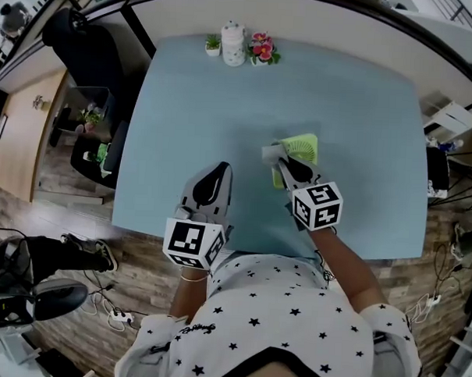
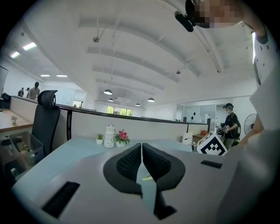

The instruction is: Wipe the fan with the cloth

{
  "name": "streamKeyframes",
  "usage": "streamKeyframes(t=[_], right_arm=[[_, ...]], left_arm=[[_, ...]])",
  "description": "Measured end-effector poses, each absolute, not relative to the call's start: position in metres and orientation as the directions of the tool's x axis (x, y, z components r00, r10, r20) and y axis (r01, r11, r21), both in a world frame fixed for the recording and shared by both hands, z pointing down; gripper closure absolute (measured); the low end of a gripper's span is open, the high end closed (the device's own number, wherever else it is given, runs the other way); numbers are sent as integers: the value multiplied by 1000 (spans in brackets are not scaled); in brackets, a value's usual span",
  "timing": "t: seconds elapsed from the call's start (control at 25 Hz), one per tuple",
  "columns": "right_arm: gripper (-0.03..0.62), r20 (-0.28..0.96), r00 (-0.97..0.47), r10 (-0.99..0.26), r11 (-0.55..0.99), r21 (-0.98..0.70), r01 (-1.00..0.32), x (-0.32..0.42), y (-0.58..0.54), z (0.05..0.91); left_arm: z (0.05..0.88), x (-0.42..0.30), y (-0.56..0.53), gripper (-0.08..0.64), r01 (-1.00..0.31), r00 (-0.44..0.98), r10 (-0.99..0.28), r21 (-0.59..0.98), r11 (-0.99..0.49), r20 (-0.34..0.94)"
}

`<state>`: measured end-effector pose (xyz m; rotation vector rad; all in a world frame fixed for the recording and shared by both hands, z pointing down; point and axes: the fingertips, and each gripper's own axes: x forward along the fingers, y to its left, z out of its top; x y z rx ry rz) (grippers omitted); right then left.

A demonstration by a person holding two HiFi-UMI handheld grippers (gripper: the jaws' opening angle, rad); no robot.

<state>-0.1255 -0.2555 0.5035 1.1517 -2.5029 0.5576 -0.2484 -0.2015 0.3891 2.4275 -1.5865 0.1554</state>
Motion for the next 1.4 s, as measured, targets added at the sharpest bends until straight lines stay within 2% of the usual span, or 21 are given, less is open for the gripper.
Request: streamKeyframes(t=[0.84,1.4], right_arm=[[557,470,-422,-776,382,-183,-906,-36,-284,511],[557,468,-387,-794,353,-163,-921,-21,-284,510]], left_arm=[[390,-241,-208,528,-886,462,-862,158,-436,209],[387,-244,-203,526,-890,453,-869,160,-427,201]])
